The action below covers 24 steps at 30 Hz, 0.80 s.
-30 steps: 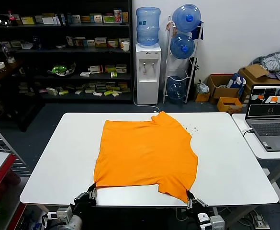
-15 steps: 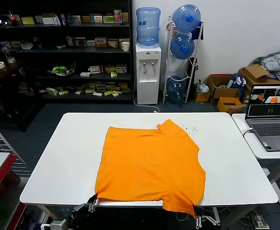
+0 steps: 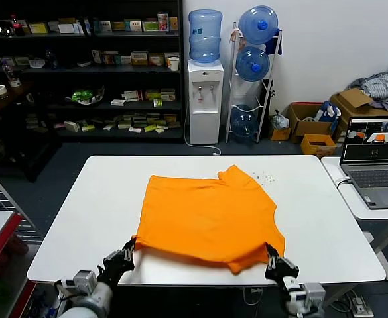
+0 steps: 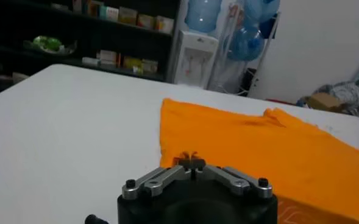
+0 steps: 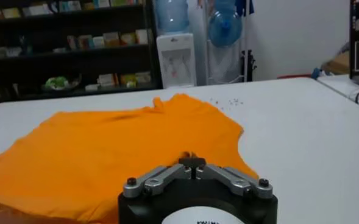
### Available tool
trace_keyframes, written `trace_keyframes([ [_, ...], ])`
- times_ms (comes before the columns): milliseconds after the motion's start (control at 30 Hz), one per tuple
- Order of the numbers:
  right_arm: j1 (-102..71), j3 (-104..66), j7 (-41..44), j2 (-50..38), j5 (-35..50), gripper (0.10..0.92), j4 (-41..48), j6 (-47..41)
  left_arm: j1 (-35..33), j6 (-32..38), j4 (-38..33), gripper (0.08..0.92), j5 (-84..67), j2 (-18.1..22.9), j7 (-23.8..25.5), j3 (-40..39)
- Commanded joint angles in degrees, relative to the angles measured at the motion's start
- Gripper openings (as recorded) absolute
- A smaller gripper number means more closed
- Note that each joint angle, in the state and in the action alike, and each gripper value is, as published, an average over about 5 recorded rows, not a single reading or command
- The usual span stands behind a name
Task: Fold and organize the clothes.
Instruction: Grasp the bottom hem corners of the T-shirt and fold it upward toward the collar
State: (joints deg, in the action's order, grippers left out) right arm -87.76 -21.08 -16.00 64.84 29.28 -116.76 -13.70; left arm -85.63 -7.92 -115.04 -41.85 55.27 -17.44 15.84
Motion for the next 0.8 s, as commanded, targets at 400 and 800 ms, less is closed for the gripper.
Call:
trace_keyframes([
  [400, 26.6, 8.5, -2.2, 0.5, 5.4, 0.124, 16.6, -2.6, 21.9, -1.1, 17.9, 0.092, 1.0, 1.5, 0.4, -6.6],
  [800, 24.7, 7.5, 1.4, 0.4, 2.7, 0.345, 17.1, -0.4, 20.0, -1.1, 16.6, 0.261, 0.9, 2.0, 1.5, -6.0],
])
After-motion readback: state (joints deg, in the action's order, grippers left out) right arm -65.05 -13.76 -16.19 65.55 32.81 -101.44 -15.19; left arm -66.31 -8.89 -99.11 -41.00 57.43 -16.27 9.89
